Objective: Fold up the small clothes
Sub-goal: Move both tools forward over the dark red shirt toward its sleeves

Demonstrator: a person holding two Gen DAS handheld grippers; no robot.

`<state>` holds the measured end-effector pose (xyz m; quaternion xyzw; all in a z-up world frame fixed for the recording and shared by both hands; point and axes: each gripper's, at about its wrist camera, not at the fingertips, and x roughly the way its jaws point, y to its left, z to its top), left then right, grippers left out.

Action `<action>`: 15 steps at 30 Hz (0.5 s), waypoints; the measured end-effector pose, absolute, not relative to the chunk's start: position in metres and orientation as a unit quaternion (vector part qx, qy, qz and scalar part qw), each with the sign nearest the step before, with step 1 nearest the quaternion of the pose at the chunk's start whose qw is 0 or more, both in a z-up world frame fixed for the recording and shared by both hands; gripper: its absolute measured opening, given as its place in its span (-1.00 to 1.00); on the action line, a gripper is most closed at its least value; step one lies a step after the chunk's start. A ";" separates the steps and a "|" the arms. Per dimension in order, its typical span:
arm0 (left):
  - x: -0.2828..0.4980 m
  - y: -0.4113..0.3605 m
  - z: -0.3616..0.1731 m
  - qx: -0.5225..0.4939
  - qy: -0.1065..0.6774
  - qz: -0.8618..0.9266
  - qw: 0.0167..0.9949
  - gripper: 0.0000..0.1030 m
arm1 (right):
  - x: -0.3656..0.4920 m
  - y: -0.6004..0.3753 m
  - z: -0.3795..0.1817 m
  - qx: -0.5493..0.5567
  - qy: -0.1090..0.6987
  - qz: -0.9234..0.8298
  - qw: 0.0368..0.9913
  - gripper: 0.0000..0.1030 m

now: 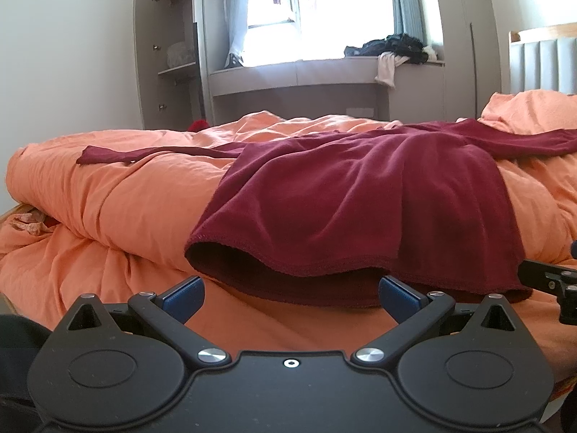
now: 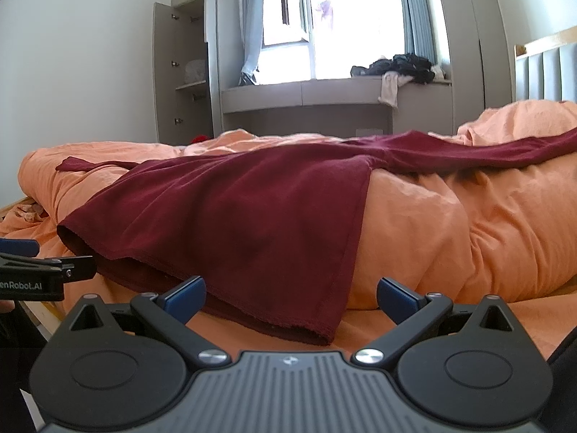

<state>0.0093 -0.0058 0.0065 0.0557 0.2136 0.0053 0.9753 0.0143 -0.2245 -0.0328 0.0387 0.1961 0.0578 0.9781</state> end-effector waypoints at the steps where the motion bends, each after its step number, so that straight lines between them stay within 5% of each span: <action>1: 0.011 -0.005 0.009 0.054 0.211 0.007 0.976 0.99 | 0.016 -0.225 -0.031 0.038 0.205 0.053 0.977 1.00; 15: 0.058 -0.019 0.054 0.041 0.199 -0.009 0.979 0.99 | 0.031 -0.239 0.006 0.021 0.193 -0.011 0.981 1.00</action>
